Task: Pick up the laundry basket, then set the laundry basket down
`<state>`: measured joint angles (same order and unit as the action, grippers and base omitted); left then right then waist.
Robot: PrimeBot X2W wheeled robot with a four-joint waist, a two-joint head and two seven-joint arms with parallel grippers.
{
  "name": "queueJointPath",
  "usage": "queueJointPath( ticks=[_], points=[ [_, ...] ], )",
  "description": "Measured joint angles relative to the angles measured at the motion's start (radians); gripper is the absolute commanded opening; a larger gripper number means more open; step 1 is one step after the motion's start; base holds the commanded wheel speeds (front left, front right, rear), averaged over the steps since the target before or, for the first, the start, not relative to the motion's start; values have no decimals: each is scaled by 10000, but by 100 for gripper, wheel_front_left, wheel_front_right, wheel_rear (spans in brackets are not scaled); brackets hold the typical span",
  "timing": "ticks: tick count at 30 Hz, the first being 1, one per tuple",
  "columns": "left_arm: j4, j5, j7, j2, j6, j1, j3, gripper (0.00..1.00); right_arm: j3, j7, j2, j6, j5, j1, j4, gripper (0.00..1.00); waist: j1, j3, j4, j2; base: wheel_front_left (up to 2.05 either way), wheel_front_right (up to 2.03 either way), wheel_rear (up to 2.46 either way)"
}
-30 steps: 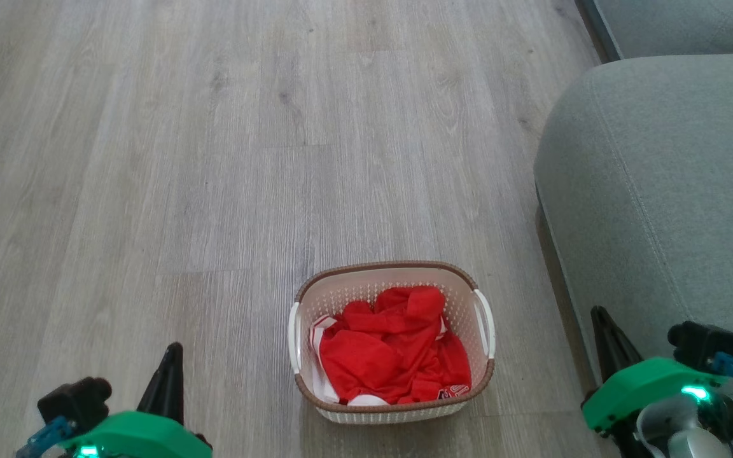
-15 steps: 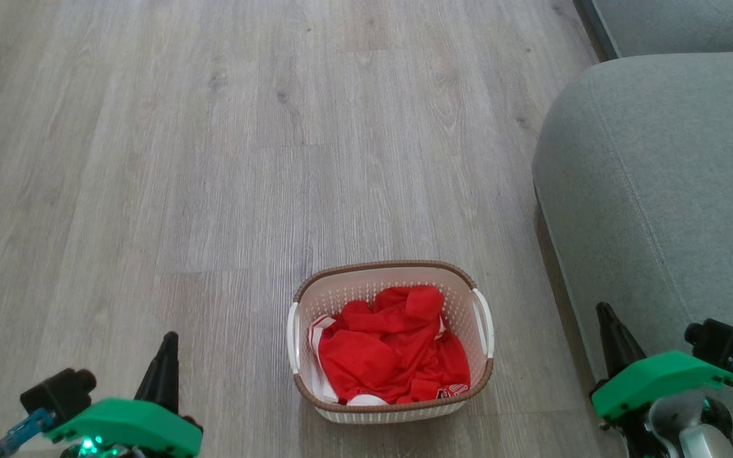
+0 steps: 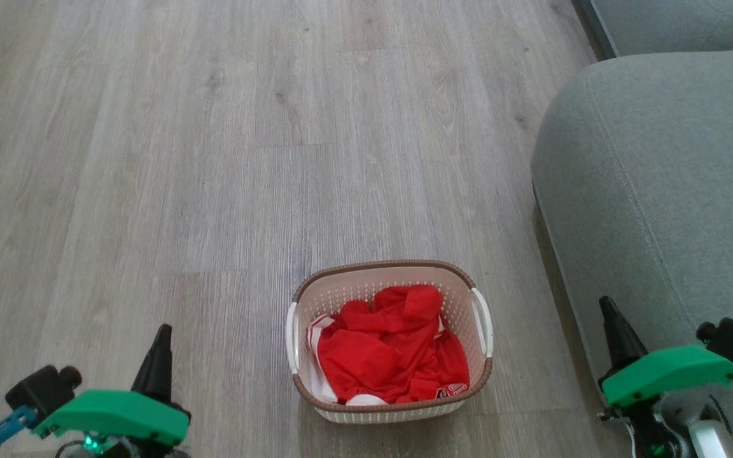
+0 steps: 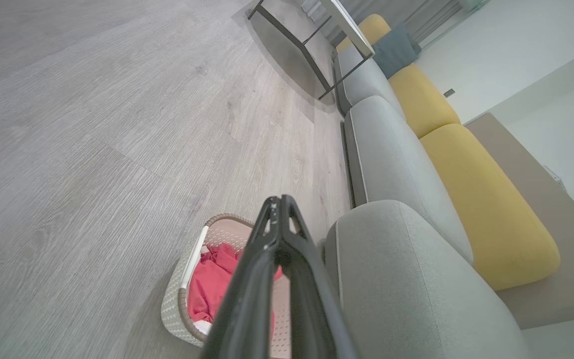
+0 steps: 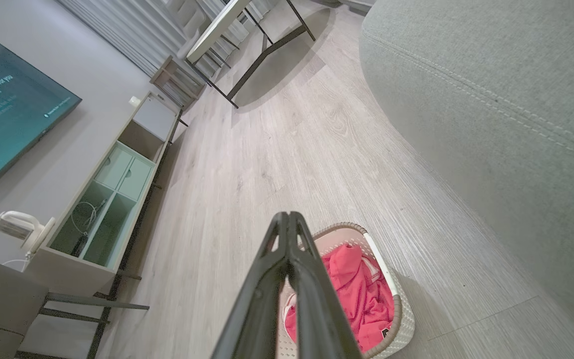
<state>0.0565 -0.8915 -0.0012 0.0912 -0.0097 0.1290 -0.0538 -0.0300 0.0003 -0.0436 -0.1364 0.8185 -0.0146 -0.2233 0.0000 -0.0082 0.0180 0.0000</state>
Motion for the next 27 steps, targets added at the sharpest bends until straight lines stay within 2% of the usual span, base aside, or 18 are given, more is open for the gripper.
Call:
queueJointPath(
  ticks=[27],
  points=[
    [387,-2897,190,0,-75,-665,297,0,0,90,-272,2,3331,-241,-224,0,0,18,-71,0,0,0,0]
  ],
)
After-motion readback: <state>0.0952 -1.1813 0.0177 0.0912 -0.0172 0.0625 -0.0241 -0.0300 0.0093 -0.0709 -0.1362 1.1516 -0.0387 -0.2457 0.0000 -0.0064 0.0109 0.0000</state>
